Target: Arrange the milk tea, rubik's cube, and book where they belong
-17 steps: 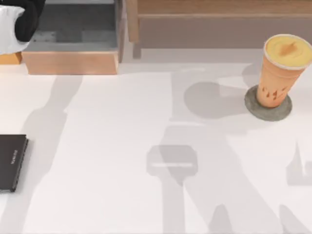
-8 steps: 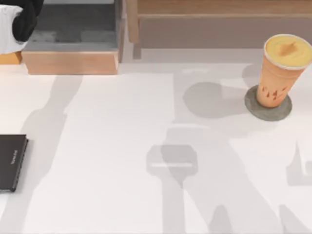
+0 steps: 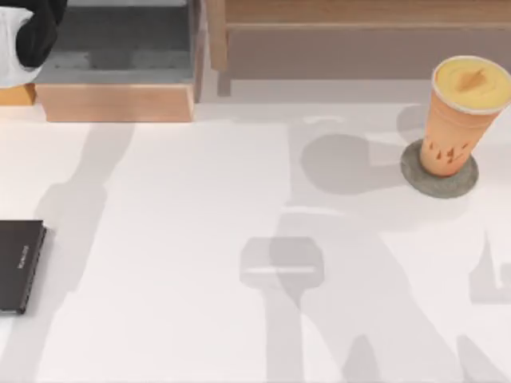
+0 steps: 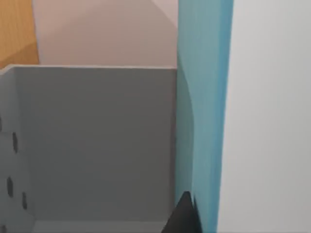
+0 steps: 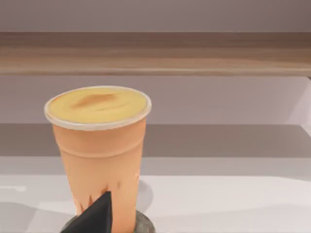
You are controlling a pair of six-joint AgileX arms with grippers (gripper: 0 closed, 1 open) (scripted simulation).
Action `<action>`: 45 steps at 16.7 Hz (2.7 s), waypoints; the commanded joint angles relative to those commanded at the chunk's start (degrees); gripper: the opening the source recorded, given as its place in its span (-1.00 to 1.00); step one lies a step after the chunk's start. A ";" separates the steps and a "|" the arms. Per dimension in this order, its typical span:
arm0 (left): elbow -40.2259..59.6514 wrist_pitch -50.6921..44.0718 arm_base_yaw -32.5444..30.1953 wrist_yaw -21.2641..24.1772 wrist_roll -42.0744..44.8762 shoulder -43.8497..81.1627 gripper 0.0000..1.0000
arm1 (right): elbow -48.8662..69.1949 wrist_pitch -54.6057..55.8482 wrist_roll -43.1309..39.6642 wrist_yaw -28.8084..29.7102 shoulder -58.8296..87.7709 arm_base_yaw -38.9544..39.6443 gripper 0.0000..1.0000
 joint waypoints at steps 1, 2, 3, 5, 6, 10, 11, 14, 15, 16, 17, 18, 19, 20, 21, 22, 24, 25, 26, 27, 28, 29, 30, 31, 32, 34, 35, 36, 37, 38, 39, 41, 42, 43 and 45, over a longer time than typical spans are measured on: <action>-0.54 0.40 0.00 0.37 0.90 -0.60 -1.00 | 0.00 0.00 0.00 0.00 0.00 0.00 1.00; -1.40 0.96 0.03 0.93 2.29 -1.62 -1.00 | 0.00 0.00 0.00 0.00 0.00 0.00 1.00; -2.57 1.66 0.13 1.67 4.13 -3.05 -1.00 | 0.00 0.00 0.00 0.00 0.00 0.00 1.00; -6.01 3.34 0.63 3.62 9.04 -6.98 -1.00 | 0.00 0.00 0.00 0.00 0.00 0.00 1.00; -8.28 4.23 1.07 4.78 12.04 -9.34 -1.00 | 0.00 0.00 0.00 0.00 0.00 0.00 1.00; -19.95 7.53 4.39 10.57 27.35 -19.52 -1.00 | 0.00 0.00 0.00 0.00 0.00 0.00 1.00; -23.24 8.20 5.69 12.32 31.91 -21.96 -1.00 | 0.00 0.00 0.00 0.00 0.00 0.00 1.00; -33.54 9.36 10.99 18.15 47.33 -29.12 -1.00 | 0.00 0.00 0.00 0.00 0.00 0.00 1.00; -37.05 9.38 13.33 20.18 52.64 -31.09 -1.00 | 0.00 0.00 0.00 0.00 0.00 0.00 1.00; -40.61 9.15 15.94 22.22 58.15 -32.69 -1.00 | 0.00 0.00 0.00 0.00 0.00 0.00 1.00; -44.21 8.69 18.75 24.28 63.95 -33.93 -1.00 | 0.00 0.00 0.00 0.00 0.00 0.00 1.00; -47.81 8.02 21.68 26.33 70.05 -34.89 -1.00 | 0.00 0.00 0.00 0.00 0.00 0.00 1.00; -51.34 7.19 24.70 28.37 76.28 -35.65 -1.00 | 0.00 0.00 0.00 0.00 0.00 0.00 1.00; -54.78 6.24 27.76 30.36 82.30 -36.29 -1.00 | 0.00 0.00 0.00 0.00 0.00 0.00 1.00; -58.03 5.23 30.87 32.30 87.84 -36.77 -1.00 | 0.00 0.00 0.00 0.00 0.00 0.00 1.00; -61.06 4.24 33.89 34.17 92.83 -37.05 -1.00 | 0.00 0.00 0.00 0.00 0.00 0.00 1.00; -66.32 2.33 39.41 37.44 101.23 -37.34 -1.00 | 0.00 0.00 0.00 0.00 0.00 0.00 1.00; -68.51 1.44 41.78 38.78 104.61 -37.43 -1.00 | 0.00 0.00 0.00 0.00 0.00 0.00 1.00; -70.37 0.62 43.82 39.88 107.44 -37.51 -1.00 | 0.00 0.00 0.00 0.00 0.00 0.00 1.00; -71.88 -0.09 45.48 40.74 109.68 -37.60 -1.00 | 0.00 0.00 0.00 0.00 0.00 0.00 1.00; -73.00 -0.66 46.71 41.36 111.34 -37.69 -1.00 | 0.00 0.00 0.00 0.00 0.00 0.00 1.00; -73.72 -1.05 47.50 41.74 112.39 -37.77 -1.00 | 0.00 0.00 0.00 0.00 0.00 0.00 1.00; -74.03 -1.24 47.86 41.89 112.86 -37.82 -1.00 | 0.00 0.00 0.00 0.00 0.00 0.00 1.00; -74.03 -1.24 47.86 41.89 112.86 -37.82 -1.00 | 0.00 0.00 0.00 0.00 0.00 0.00 1.00; -74.03 -1.24 47.86 41.89 112.86 -37.82 -1.00 | 0.00 0.00 0.00 0.00 0.00 0.00 1.00; -73.38 -0.97 47.59 41.90 112.91 -38.06 -1.00 | 0.00 0.00 0.00 0.00 0.00 0.00 1.00; -73.40 -0.82 47.53 41.85 112.86 -37.88 -1.00 | 0.00 0.00 0.00 0.00 0.00 0.00 1.00; -73.45 -0.34 47.37 41.68 112.71 -37.32 -1.00 | 0.00 0.00 0.00 0.00 0.00 0.00 1.00; -73.53 0.30 47.16 41.45 112.50 -36.57 -1.00 | 0.00 0.00 0.00 0.00 0.00 0.00 1.00; -73.60 0.93 46.94 41.23 112.29 -35.83 -1.00 | 0.00 0.00 0.00 0.00 0.00 0.00 1.00; -73.66 1.38 46.78 41.07 112.14 -35.29 -1.00 | 0.00 0.00 0.00 0.00 0.00 0.00 1.00; -73.68 1.52 46.74 41.02 112.09 -35.13 -1.00 | 0.00 0.00 0.00 0.00 0.00 0.00 1.00; -73.68 1.52 46.74 41.02 112.09 -35.13 -1.00 | 0.00 0.00 0.00 0.00 0.00 0.00 1.00; -73.68 1.52 46.74 41.02 112.09 -35.13 -1.00 | 0.00 0.00 0.00 0.00 0.00 0.00 1.00; -73.68 1.52 46.74 41.02 112.09 -35.13 -0.70 | 0.00 0.00 0.00 0.00 0.00 0.00 1.00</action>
